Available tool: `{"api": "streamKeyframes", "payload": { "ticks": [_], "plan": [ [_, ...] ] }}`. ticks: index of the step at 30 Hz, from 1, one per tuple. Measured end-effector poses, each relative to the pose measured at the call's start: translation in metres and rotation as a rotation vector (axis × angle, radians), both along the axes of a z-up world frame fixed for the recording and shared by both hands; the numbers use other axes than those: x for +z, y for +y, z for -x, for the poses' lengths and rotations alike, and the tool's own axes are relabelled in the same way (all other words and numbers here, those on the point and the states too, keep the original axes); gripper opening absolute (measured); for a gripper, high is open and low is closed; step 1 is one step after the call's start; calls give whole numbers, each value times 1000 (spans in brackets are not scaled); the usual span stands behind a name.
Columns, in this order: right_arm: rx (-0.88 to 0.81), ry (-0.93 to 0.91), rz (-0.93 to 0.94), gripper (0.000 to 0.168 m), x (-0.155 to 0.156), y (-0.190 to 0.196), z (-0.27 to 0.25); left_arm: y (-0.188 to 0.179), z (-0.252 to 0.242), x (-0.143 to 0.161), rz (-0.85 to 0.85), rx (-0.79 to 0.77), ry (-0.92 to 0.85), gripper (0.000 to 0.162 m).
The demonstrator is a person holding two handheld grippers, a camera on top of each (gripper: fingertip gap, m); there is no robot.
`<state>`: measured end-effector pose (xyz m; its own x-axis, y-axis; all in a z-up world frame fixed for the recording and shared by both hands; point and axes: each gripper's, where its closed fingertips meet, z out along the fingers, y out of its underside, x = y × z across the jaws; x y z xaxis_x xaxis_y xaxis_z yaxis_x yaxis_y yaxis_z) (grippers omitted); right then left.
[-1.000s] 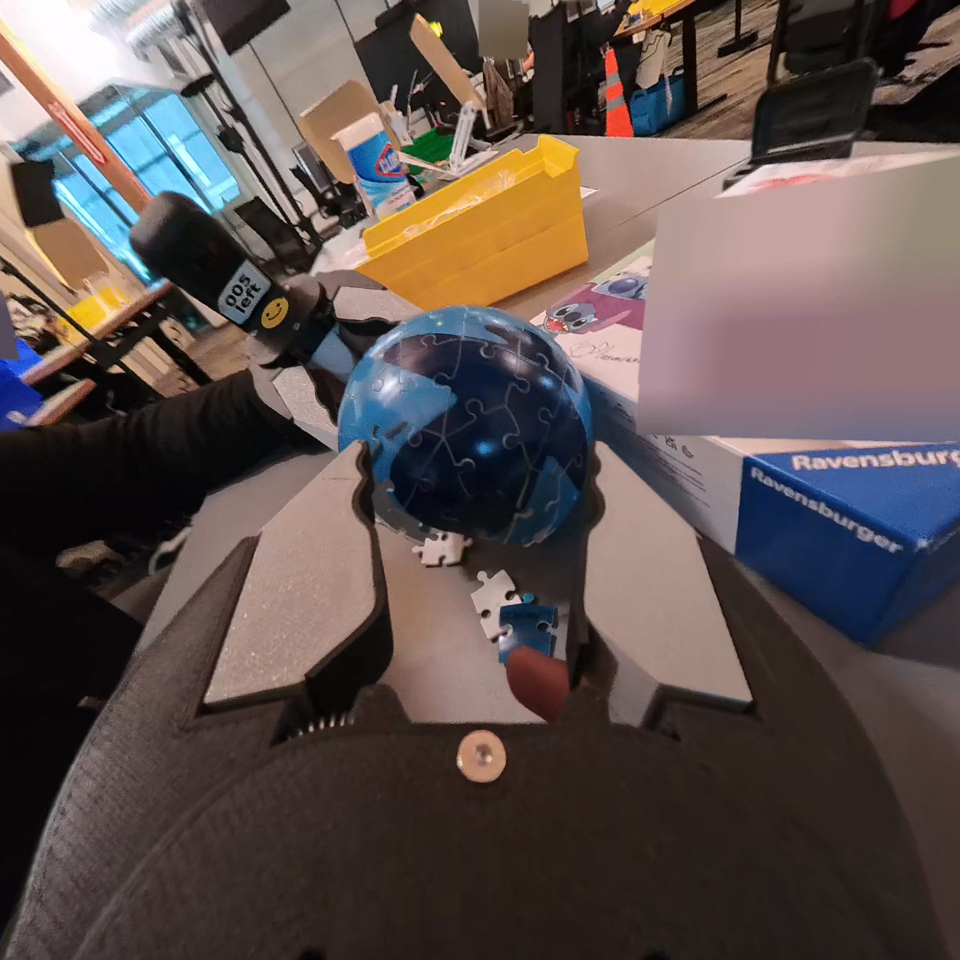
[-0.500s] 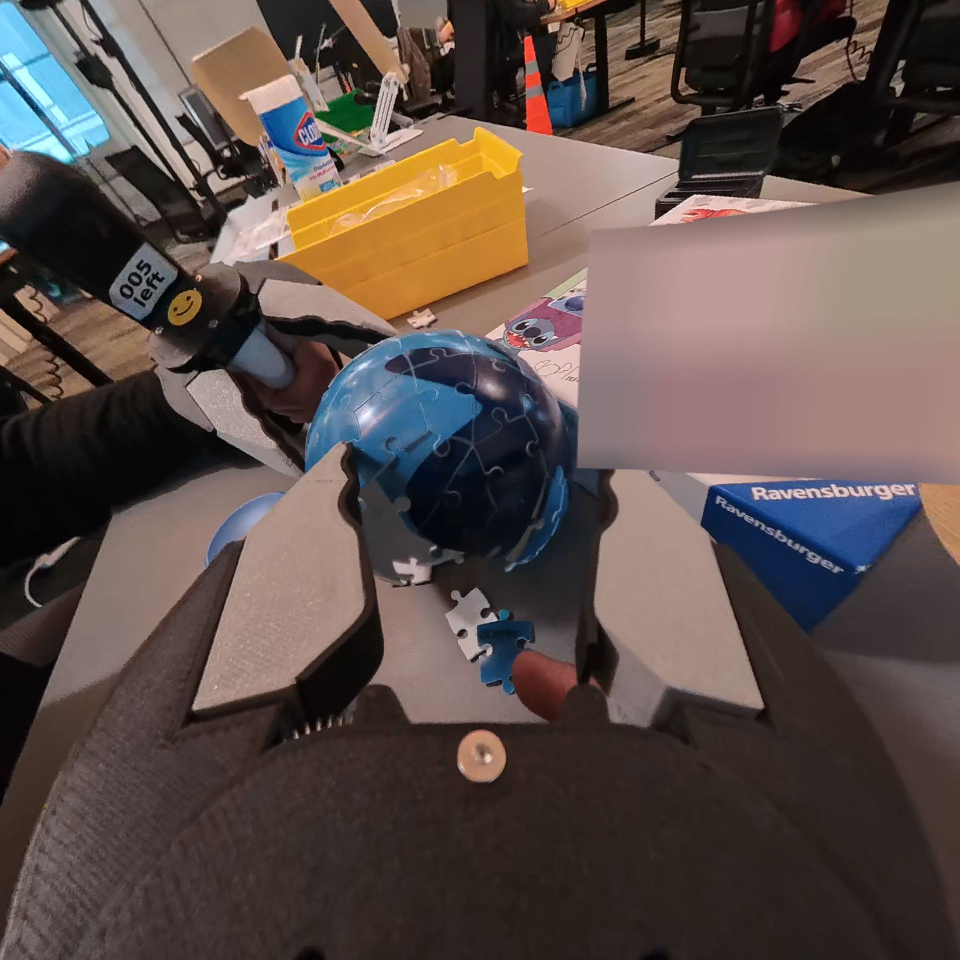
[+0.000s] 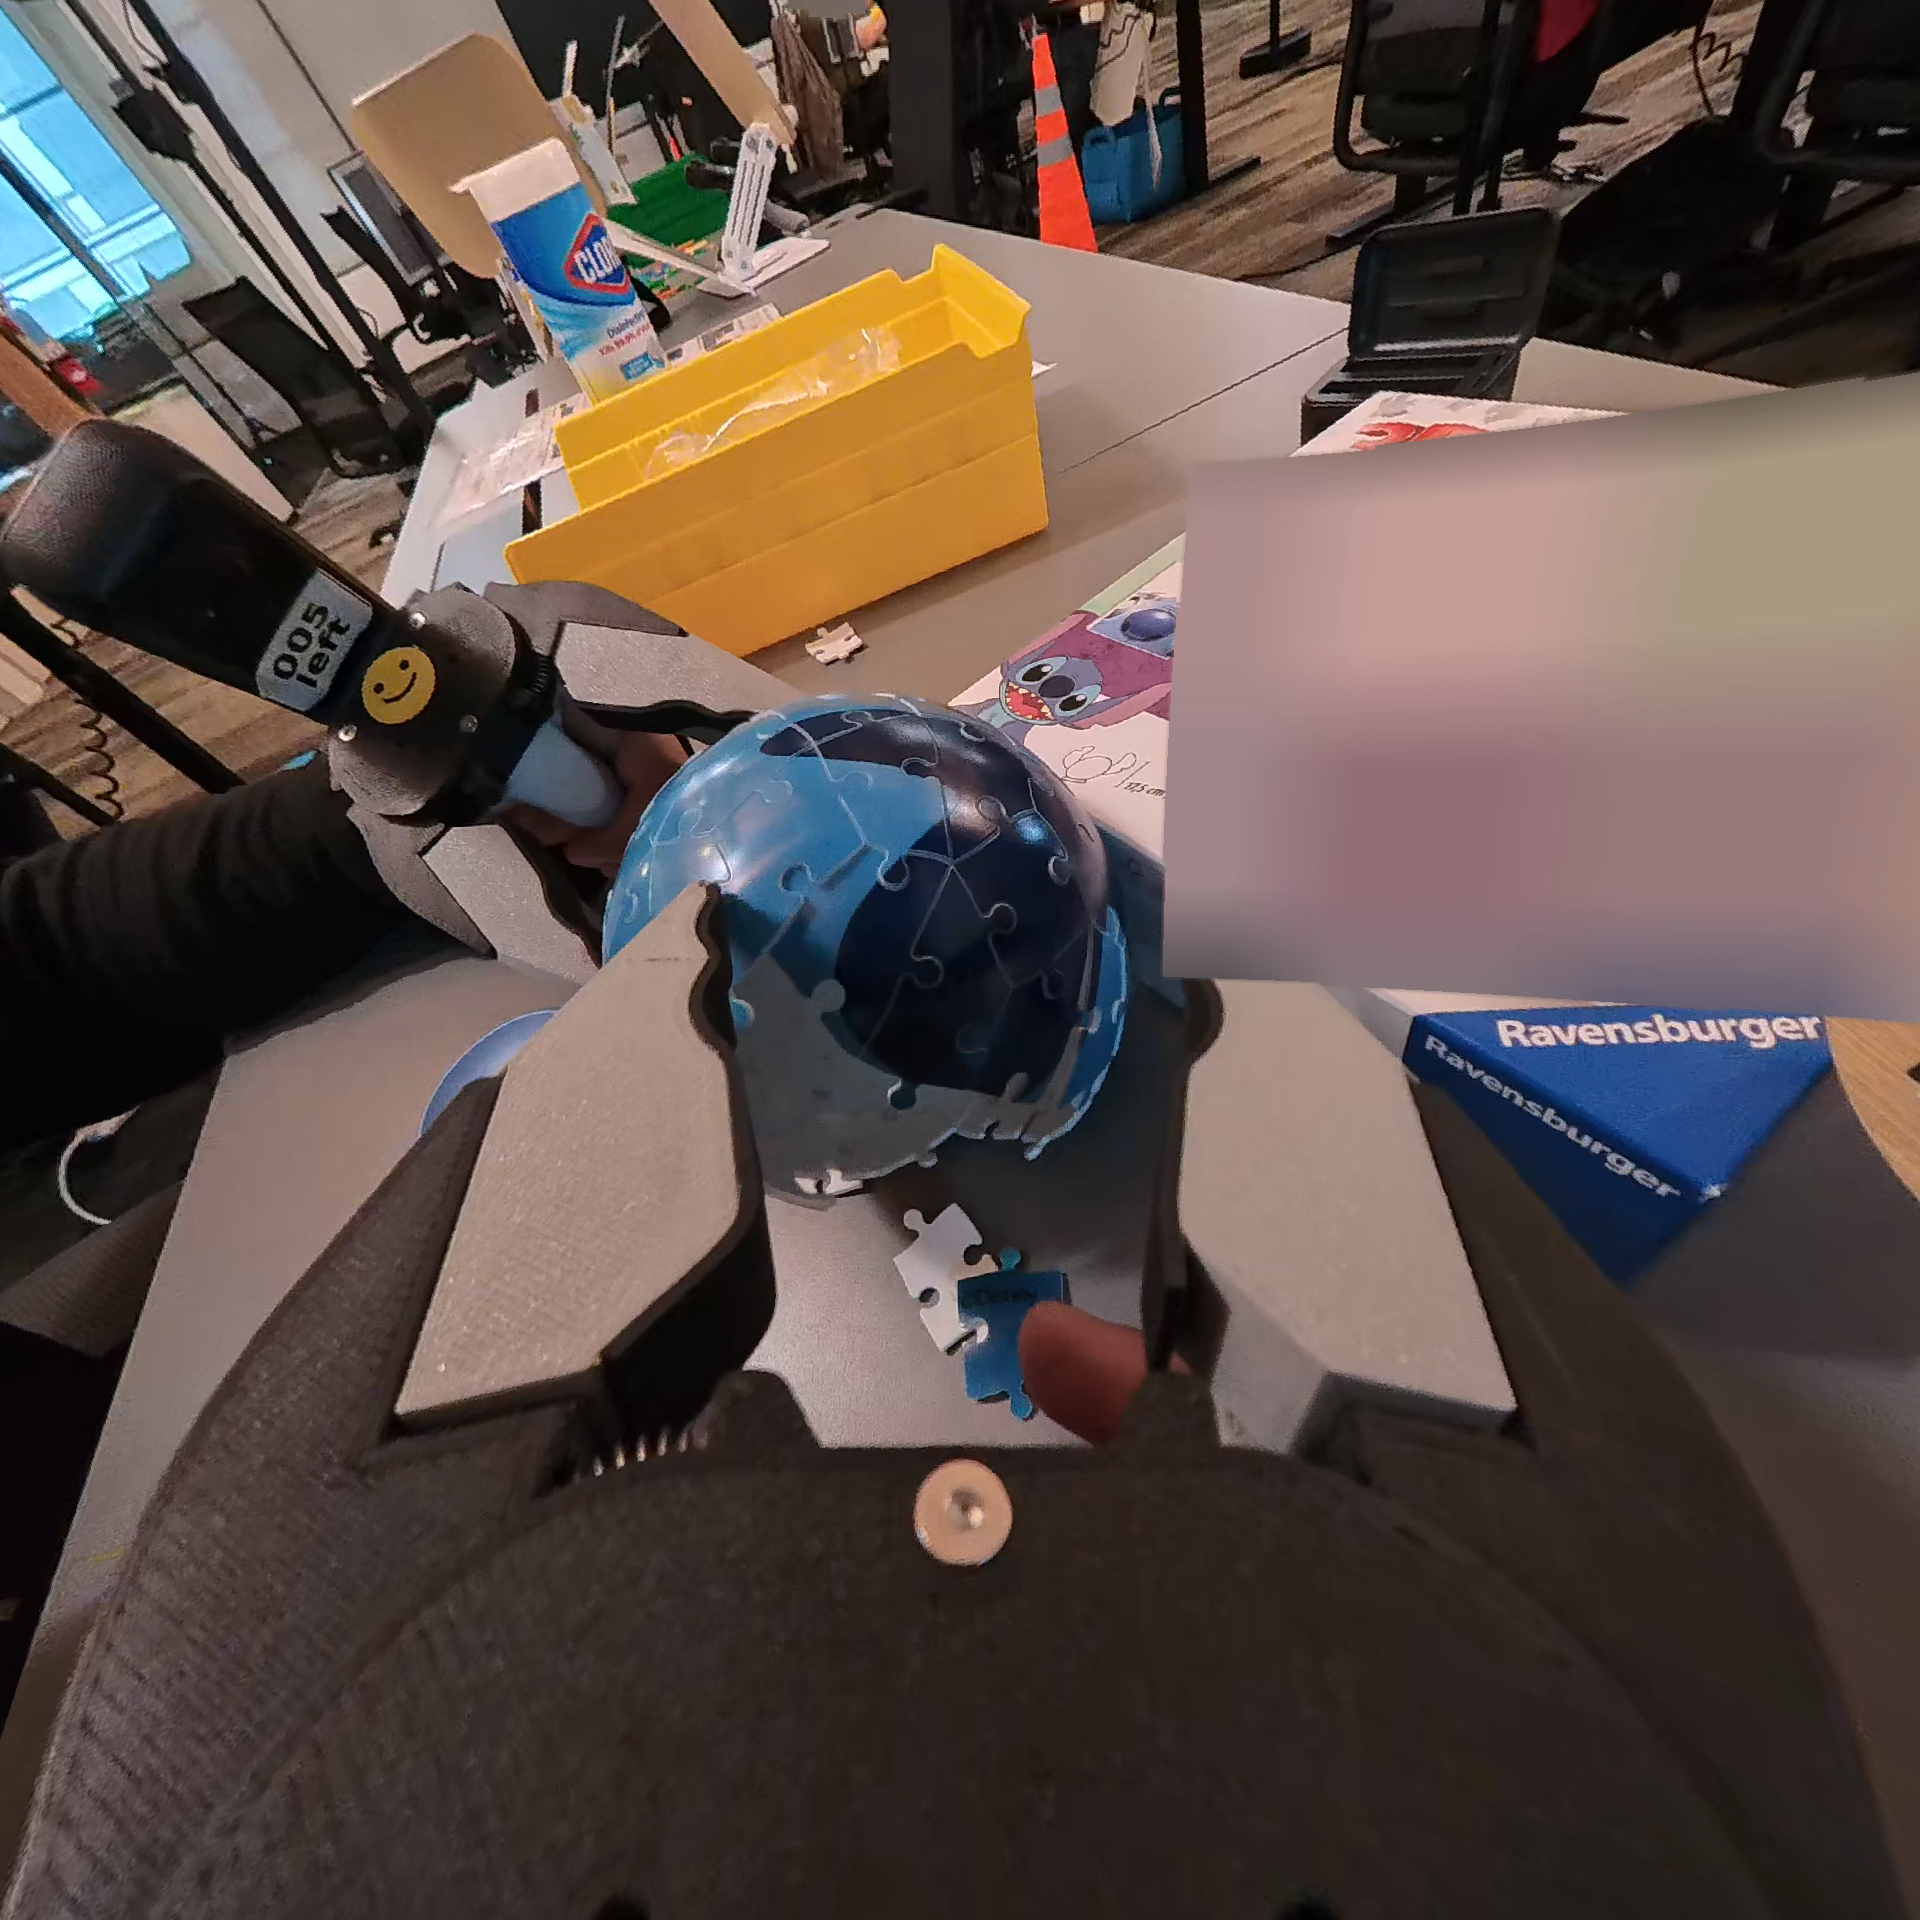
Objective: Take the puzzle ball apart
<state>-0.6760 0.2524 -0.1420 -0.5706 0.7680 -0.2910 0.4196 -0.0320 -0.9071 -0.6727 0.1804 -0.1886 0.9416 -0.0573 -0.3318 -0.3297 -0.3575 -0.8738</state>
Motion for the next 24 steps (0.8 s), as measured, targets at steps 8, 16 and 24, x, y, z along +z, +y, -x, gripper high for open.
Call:
{"api": "streamKeyframes", "payload": {
  "ticks": [8, 16, 24],
  "plan": [
    [-11, -17, 20, 83, -1, 11, 4, 3, -2, 4, -22, -5, -16, 98],
    [-4, -39, 62, 86, -4, 16, 8, 4, -4, 8, -45, -6, -5, 96],
    [-46, -48, 78, 81, -8, 31, 13, 3, -6, 20, -88, 2, -18, 92]
  ]
}}
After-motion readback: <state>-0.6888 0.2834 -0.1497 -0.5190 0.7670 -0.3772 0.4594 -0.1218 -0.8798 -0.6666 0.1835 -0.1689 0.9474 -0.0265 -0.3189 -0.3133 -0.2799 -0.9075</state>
